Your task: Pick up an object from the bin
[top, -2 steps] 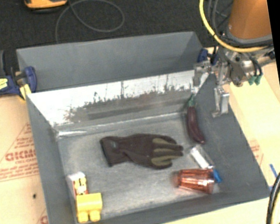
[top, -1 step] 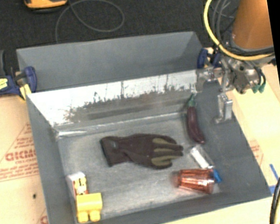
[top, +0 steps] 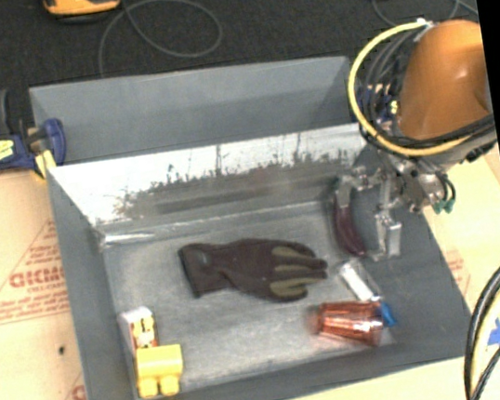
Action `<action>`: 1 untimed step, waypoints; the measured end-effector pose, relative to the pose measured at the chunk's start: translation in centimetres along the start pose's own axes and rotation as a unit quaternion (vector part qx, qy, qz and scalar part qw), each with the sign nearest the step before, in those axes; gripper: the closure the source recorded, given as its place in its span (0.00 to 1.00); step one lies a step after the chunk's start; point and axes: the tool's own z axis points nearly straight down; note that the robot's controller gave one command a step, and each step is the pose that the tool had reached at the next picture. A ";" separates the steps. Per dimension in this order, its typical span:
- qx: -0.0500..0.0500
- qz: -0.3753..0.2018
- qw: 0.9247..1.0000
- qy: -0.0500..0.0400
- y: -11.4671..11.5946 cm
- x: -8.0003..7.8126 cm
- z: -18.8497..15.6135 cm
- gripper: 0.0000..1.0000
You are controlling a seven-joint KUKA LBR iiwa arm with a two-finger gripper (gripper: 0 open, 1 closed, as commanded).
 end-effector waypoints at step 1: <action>0.000 0.021 1.000 -0.004 0.1 1.5 5.9 0.00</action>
Offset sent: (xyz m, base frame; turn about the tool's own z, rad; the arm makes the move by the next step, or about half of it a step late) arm -0.0216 0.0792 -0.0695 0.0149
